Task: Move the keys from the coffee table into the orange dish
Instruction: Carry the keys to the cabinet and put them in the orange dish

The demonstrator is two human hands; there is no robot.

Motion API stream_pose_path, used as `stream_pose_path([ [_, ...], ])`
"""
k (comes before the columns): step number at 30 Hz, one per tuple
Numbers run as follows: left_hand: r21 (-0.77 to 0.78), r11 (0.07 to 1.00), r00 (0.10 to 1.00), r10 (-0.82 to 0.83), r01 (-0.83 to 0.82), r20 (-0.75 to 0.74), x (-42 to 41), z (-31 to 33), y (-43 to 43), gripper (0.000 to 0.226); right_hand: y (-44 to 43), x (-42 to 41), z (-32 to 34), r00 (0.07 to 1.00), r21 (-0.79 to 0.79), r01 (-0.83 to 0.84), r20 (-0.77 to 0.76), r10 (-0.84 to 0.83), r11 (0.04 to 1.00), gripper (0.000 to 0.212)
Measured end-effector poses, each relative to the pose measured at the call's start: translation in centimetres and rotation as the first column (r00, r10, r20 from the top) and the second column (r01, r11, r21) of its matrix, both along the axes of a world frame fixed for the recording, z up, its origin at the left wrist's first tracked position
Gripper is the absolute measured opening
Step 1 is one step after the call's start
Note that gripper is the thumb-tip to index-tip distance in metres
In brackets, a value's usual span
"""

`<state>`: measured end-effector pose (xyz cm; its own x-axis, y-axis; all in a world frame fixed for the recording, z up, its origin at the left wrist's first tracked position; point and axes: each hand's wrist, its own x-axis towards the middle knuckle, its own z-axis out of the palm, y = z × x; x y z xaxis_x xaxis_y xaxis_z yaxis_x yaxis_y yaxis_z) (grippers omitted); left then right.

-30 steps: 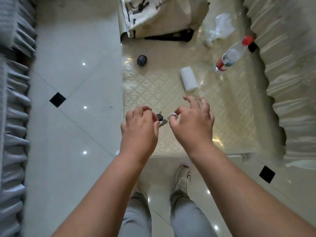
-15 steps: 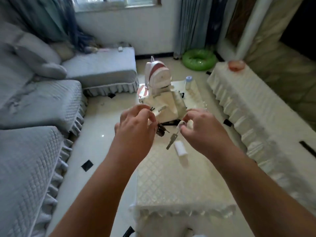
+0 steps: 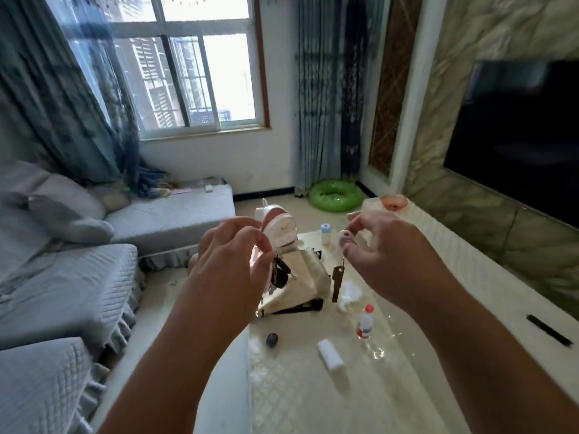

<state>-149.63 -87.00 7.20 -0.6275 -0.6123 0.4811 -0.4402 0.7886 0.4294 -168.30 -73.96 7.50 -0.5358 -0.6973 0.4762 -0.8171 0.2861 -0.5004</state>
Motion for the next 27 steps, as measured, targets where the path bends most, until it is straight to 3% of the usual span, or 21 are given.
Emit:
stream_pose_path([
  [16,0.012,0.958,0.957,-0.286,0.287,-0.04,5.1,-1.0,-5.2,0.012,0.2,8.9,-0.1,0.943,0.096,0.331,-0.002,-0.333,0.939,0.027],
  [21,0.075,0.886,0.888,-0.459,0.459,-0.011,2.4,-3.5,-3.6,0.014,4.3,10.2,-2.5,0.867,0.162,0.486,0.033,-0.497,0.859,0.022],
  [27,0.151,0.761,0.765,-0.643,0.631,0.037,-1.5,-5.5,0.8,0.008,10.6,10.5,-3.9,0.714,0.211,0.669,0.085,-0.695,0.713,0.02],
])
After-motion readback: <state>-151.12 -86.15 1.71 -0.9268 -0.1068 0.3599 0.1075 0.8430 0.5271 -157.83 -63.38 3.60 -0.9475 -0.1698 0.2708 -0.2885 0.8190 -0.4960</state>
